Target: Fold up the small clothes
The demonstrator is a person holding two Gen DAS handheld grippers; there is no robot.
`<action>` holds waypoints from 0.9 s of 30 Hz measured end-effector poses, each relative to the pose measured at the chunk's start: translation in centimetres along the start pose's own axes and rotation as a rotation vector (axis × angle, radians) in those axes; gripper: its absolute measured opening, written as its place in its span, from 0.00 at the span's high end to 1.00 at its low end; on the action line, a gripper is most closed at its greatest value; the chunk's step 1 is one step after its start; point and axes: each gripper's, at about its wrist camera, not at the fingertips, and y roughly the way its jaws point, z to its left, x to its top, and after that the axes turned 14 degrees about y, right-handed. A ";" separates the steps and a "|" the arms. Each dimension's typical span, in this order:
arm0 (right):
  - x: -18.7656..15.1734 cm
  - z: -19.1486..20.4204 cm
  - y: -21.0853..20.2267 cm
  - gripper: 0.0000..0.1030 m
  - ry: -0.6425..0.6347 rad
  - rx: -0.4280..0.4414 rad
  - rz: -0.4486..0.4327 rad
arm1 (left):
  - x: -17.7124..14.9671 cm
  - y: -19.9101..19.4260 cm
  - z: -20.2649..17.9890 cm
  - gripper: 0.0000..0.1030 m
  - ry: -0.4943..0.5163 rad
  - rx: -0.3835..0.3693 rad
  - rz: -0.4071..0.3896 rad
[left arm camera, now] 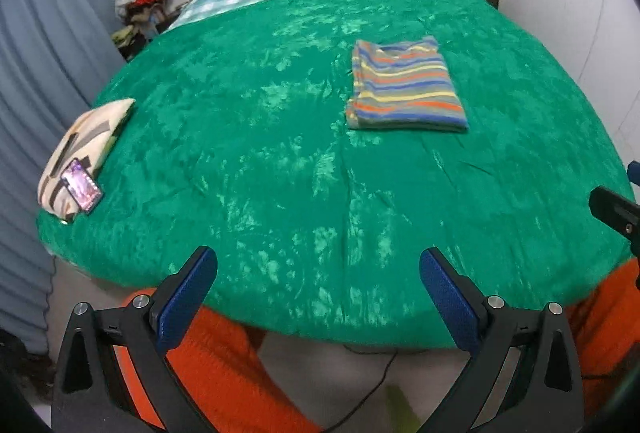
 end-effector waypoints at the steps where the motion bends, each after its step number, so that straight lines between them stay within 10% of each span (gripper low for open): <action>1: -0.3 0.3 -0.7 0.01 0.001 0.000 0.000 | 0.0 -0.8 0.1 0.01 0.001 -0.002 -0.005; 27: -3.2 2.9 -11.0 0.01 -0.089 -0.018 -0.058 | -2.4 -8.4 1.0 0.01 -0.036 -0.015 -0.081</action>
